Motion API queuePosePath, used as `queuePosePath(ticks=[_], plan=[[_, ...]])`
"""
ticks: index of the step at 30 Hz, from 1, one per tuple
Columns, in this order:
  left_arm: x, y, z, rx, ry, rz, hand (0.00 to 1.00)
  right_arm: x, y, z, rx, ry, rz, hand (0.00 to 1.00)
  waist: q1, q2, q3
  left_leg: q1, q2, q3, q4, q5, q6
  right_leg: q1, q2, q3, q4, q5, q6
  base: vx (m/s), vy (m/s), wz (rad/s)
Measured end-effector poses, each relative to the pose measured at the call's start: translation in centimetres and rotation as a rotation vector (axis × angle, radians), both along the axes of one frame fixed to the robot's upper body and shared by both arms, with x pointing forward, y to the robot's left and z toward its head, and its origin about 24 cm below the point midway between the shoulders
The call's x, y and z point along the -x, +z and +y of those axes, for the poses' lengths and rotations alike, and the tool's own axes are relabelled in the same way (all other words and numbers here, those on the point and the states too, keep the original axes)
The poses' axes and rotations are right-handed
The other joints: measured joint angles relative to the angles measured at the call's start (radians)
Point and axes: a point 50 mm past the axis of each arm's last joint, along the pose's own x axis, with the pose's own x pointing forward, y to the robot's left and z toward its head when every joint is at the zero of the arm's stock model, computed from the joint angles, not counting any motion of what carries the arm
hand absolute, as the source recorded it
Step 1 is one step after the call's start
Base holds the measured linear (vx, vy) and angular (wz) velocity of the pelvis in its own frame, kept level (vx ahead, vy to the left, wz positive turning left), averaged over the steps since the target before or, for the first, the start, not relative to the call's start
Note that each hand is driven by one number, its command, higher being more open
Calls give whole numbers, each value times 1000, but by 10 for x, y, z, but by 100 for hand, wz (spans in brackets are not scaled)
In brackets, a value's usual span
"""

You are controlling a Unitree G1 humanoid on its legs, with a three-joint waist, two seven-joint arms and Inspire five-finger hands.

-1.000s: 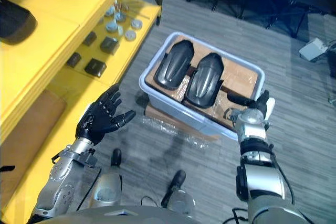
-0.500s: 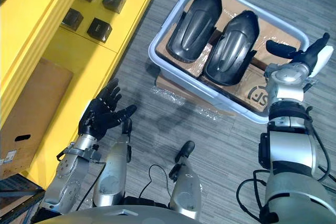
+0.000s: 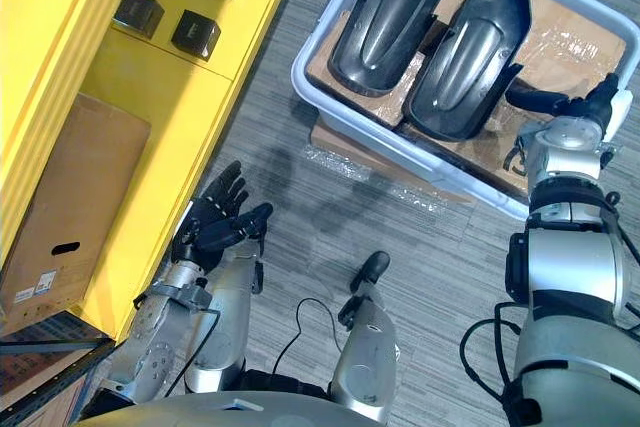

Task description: Walk over and take three plastic housings, then place them on the shelf

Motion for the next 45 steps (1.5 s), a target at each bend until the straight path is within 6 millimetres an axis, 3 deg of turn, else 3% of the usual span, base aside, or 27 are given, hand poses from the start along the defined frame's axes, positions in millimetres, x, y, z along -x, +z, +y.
queuePosePath(ticks=[4,16,22,24,26,29,32,37,45], plan=[[-1,4,-1,33,32,-31,100,3,7,-5,39,-3,10,100,17,15,4,-16,-3,-8,3,0,4,-19,-5,-4,18,-7,-1,-31,-14,5],[0,0,2,29,62,-20,100,0,13,-1,109,13,19,100,18,16,4,-31,-9,-19,7,4,3,-28,-12,-13,32,-12,-3,-3,-6,3],[1,0,1,30,59,-21,100,-4,49,8,243,6,-61,100,13,16,5,-25,-6,-17,16,4,3,-28,-12,-6,46,-14,-5,-5,-3,-1],[2,-1,3,30,66,-17,100,-5,70,14,289,16,-129,100,10,15,5,-12,-3,-9,16,3,3,-23,-12,0,48,-15,-6,-23,-15,-9],[6,1,4,36,68,-23,100,-2,105,26,372,38,-247,100,-2,13,6,8,-1,-1,11,4,2,-9,-11,2,48,-16,-8,-35,-26,-8],[7,4,7,39,70,-45,100,1,129,40,424,53,-355,100,-11,1,14,35,5,17,-5,9,-1,0,-8,14,47,-17,-9,-24,-25,-13],[6,7,12,35,75,-60,100,1,138,49,445,86,-398,100,-16,-14,16,54,10,28,-21,13,0,6,-3,23,42,-17,-10,-13,-32,-11],[7,6,15,14,66,-57,100,-5,120,48,389,136,-323,100,-12,-38,17,55,22,30,-32,20,-9,6,13,23,31,-13,-12,7,-38,-3],[5,2,13,7,55,-39,100,-22,46,34,225,136,-42,100,17,-37,16,45,20,12,-34,24,-9,10,13,6,31,-15,-13,0,-17,5]])
